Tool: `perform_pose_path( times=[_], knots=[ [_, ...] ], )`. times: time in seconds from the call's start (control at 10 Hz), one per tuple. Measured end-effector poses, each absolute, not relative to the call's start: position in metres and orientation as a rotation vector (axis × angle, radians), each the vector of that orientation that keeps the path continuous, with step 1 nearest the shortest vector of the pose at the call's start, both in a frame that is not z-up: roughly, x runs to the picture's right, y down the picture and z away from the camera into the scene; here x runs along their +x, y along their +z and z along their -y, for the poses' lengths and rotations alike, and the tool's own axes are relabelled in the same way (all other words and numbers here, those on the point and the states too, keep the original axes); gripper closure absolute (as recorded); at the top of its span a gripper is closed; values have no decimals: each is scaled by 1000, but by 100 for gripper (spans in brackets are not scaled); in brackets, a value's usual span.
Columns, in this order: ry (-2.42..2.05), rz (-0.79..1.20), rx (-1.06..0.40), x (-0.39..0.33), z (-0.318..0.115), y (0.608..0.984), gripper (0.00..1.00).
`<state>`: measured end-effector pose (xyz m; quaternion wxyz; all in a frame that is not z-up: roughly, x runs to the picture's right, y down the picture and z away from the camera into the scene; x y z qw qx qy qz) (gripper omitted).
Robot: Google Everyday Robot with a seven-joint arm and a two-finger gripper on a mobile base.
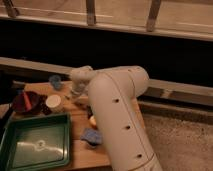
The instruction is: Place fork in paper cup
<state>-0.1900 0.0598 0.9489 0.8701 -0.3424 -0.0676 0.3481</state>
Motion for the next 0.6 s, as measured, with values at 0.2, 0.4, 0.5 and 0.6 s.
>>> perform_pose_path(
  times=[0.2,0.4,0.5,0.6],
  knots=[
    [742,161,-684,-189,-42,935,100],
    [764,207,-650,-187,-16,914,100],
    [776,236,-632,-184,-4,906,100],
    [784,259,-620,-184,2,901,100]
  ],
)
